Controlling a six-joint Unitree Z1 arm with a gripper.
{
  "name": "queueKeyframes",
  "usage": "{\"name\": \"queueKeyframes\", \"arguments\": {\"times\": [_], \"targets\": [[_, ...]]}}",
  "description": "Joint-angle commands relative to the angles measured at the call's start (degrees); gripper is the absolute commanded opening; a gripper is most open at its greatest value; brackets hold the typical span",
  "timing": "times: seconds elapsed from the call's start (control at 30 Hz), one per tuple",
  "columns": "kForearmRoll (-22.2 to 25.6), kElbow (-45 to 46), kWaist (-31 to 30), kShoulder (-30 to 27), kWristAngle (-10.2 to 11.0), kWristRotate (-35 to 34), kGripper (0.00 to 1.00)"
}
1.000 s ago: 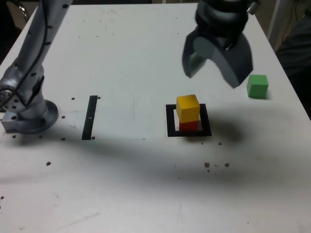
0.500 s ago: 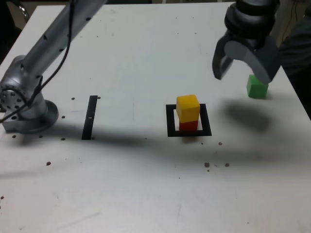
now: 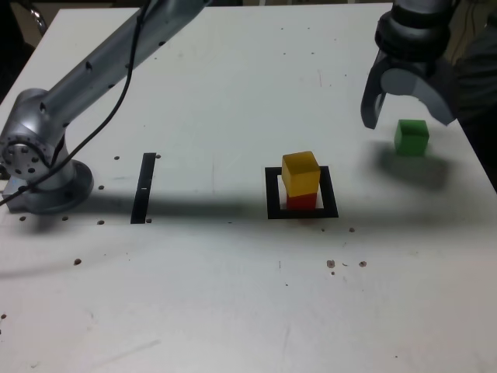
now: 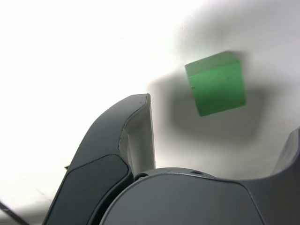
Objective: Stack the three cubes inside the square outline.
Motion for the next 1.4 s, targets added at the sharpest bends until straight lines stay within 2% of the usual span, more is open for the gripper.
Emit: {"name": "queueKeyframes", "arguments": {"times": [0.0, 0.13, 0.27, 0.8, 1.03, 1.13, 1.2, 1.37], "targets": [[0.7, -0.5, 0.4, 0.6, -0.4, -3.4, 0.99], [0.4, -1.3, 0.6, 0.6, -1.5, -12.2, 0.99], [0.1, -2.7, 0.6, 0.8, -2.9, -16.1, 0.99], [-0.1, -3.9, 1.5, 5.4, -5.9, -16.6, 0.96], [-0.4, -5.5, 2.2, 7.9, -6.8, -16.5, 0.91], [-0.4, -5.7, 2.4, 8.3, -6.7, -16.6, 0.85], [-0.5, -5.9, 2.5, 8.4, -6.7, -16.7, 0.76], [-1.6, -6.7, 2.5, 8.4, -6.4, -17.0, 0.39]]}}
